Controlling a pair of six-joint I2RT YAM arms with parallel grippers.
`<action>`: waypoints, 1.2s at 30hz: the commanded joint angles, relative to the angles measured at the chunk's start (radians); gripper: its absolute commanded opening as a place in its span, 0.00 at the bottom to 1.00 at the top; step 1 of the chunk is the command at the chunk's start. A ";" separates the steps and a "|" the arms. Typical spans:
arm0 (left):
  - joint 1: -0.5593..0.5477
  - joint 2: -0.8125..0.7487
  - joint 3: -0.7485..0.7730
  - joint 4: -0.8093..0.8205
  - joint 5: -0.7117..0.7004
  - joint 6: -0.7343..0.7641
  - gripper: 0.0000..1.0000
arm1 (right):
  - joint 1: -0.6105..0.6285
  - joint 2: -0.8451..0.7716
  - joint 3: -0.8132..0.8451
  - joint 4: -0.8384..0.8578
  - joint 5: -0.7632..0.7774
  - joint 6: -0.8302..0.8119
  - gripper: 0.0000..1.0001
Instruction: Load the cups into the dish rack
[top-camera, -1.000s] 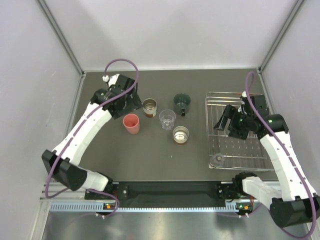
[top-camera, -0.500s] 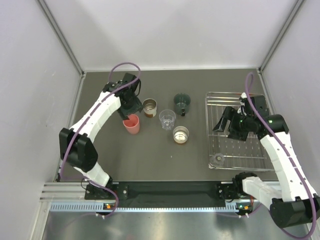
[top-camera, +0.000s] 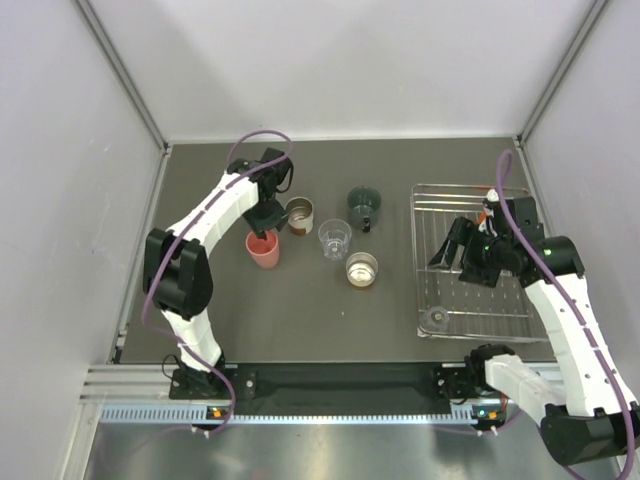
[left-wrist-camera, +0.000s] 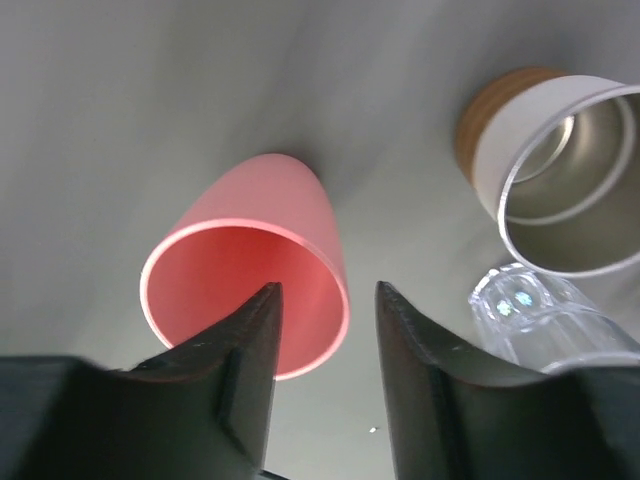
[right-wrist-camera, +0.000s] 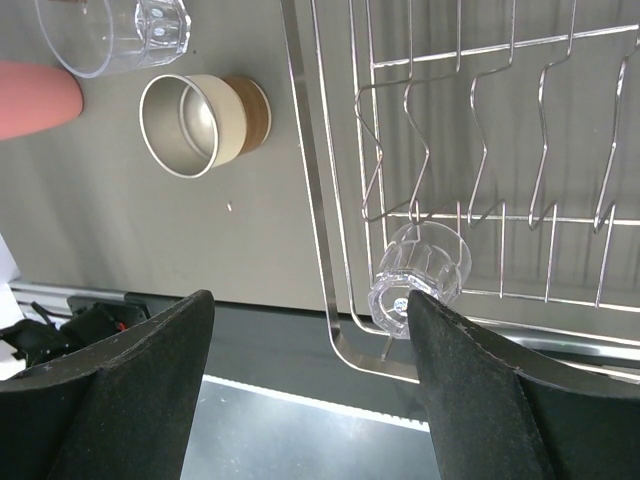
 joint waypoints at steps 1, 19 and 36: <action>0.003 0.011 0.043 -0.045 -0.032 -0.009 0.46 | 0.007 -0.016 -0.003 -0.014 0.015 0.002 0.77; 0.007 -0.051 0.276 -0.047 0.084 0.222 0.00 | 0.005 0.042 0.126 -0.004 -0.103 -0.042 0.77; 0.010 -0.565 -0.348 1.665 0.991 -0.324 0.00 | 0.008 -0.047 0.187 0.650 -0.666 0.260 0.96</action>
